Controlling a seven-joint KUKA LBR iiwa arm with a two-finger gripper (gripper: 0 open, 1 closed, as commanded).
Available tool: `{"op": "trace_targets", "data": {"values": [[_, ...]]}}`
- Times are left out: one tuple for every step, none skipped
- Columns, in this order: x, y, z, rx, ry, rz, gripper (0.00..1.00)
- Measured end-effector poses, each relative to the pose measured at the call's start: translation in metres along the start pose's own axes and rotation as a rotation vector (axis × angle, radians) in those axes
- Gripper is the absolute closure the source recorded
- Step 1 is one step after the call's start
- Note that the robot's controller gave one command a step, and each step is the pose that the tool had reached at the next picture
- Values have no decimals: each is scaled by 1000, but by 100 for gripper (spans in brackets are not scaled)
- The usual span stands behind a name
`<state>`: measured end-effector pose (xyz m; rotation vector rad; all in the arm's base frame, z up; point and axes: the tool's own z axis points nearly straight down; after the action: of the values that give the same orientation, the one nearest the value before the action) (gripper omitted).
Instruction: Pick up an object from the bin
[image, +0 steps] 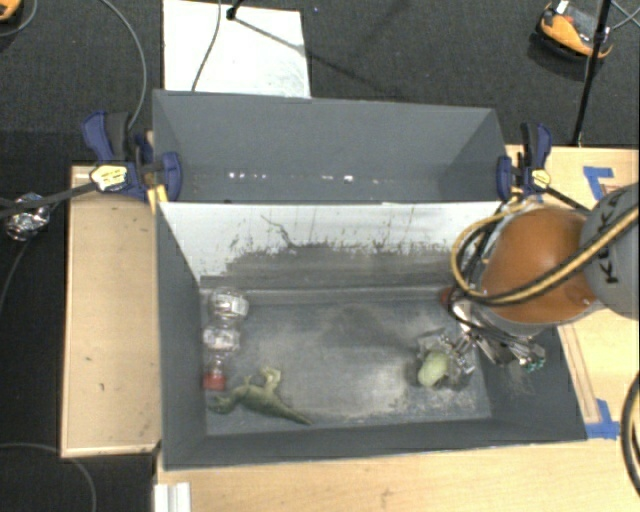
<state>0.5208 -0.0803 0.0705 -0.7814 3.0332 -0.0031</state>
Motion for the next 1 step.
{"op": "trace_targets", "data": {"values": [[-1, 0, -27, 0, -1, -19, 100]]}}
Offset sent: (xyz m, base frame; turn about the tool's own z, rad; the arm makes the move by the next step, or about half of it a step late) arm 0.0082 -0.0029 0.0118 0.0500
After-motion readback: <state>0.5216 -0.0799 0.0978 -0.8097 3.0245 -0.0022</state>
